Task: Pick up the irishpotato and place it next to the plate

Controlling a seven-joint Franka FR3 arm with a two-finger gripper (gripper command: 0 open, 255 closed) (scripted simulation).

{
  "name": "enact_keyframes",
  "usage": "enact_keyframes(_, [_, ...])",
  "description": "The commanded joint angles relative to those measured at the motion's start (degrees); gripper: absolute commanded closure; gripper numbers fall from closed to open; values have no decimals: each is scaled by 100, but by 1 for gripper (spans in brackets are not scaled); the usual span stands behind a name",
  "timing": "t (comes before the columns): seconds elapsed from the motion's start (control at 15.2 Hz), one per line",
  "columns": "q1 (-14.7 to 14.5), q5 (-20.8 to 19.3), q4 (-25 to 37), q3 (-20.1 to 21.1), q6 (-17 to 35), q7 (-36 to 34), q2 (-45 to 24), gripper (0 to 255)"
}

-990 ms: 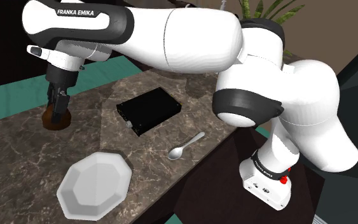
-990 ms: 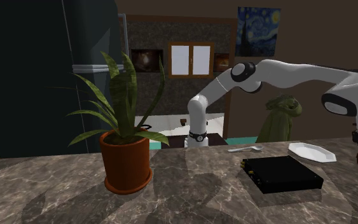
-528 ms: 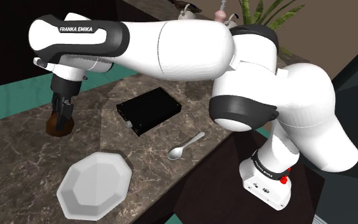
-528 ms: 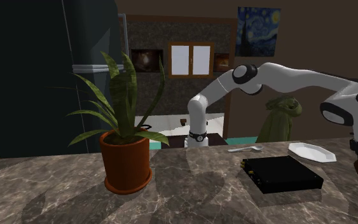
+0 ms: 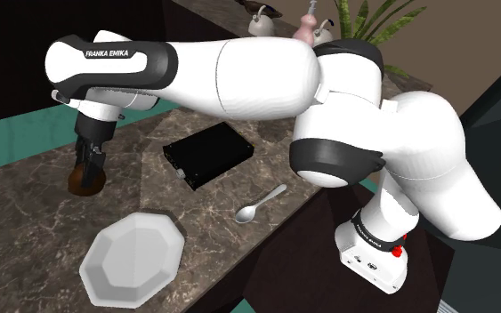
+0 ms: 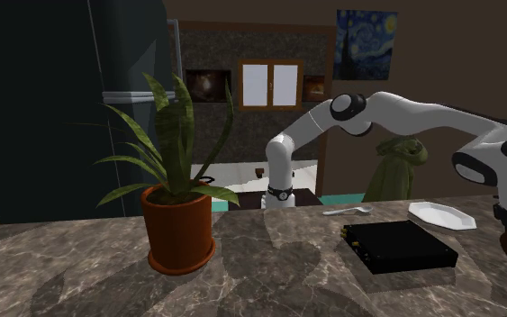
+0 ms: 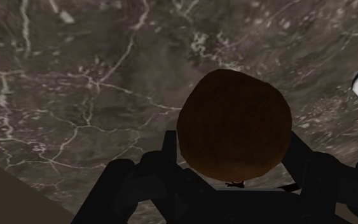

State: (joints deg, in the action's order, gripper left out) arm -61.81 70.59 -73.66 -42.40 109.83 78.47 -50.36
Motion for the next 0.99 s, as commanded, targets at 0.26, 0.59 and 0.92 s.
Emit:
enact_keyframes(0.26, [0,-4,-19,-2,7,3,-24,0])
enact_keyframes(0.59, [-1,-65,-85,-61,-76,7,98,0])
enact_keyframes(0.92, [30,-238,-183,-220,-328,-5,396,0])
